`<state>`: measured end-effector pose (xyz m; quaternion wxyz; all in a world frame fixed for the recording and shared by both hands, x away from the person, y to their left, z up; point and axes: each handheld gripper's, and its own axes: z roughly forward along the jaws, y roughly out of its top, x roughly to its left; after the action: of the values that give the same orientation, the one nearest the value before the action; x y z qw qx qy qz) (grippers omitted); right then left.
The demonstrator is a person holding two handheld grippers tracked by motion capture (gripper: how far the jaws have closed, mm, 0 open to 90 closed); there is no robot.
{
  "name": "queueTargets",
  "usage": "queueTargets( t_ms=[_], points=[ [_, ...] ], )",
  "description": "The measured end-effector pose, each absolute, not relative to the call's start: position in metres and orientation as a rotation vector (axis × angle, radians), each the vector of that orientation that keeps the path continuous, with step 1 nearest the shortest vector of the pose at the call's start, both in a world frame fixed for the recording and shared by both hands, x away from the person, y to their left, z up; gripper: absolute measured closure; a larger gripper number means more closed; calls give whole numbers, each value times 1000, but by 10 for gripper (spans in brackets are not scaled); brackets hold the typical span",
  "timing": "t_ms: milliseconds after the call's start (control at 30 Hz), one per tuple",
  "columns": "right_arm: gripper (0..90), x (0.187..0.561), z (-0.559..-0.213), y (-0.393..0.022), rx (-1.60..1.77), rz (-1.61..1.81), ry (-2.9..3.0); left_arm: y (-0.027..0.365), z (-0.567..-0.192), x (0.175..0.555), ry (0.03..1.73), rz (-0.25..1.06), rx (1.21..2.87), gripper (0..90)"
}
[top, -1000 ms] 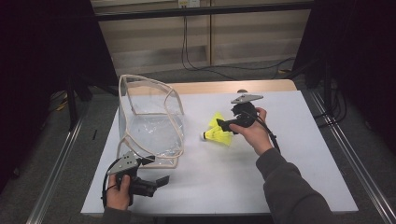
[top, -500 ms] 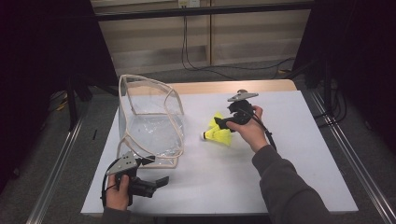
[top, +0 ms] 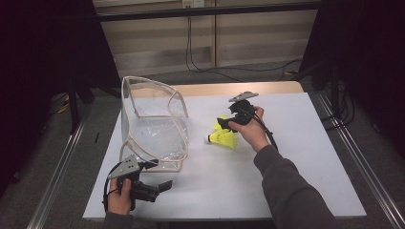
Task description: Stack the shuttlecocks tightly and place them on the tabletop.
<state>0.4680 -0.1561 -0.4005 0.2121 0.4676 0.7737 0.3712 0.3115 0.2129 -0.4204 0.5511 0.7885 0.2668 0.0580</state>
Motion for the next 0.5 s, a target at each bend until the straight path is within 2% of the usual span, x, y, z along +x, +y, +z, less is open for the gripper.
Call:
queueTargets(
  t_ms=[333, 500],
  points=[
    [157, 478, -404, -156, 1318, 1015, 2145, 211, -421, 312, 630, 134, 1869, 33],
    [217, 483, -408, -154, 1336, 988, 2149, 211, -422, 313, 633, 133, 1875, 33]
  ],
)
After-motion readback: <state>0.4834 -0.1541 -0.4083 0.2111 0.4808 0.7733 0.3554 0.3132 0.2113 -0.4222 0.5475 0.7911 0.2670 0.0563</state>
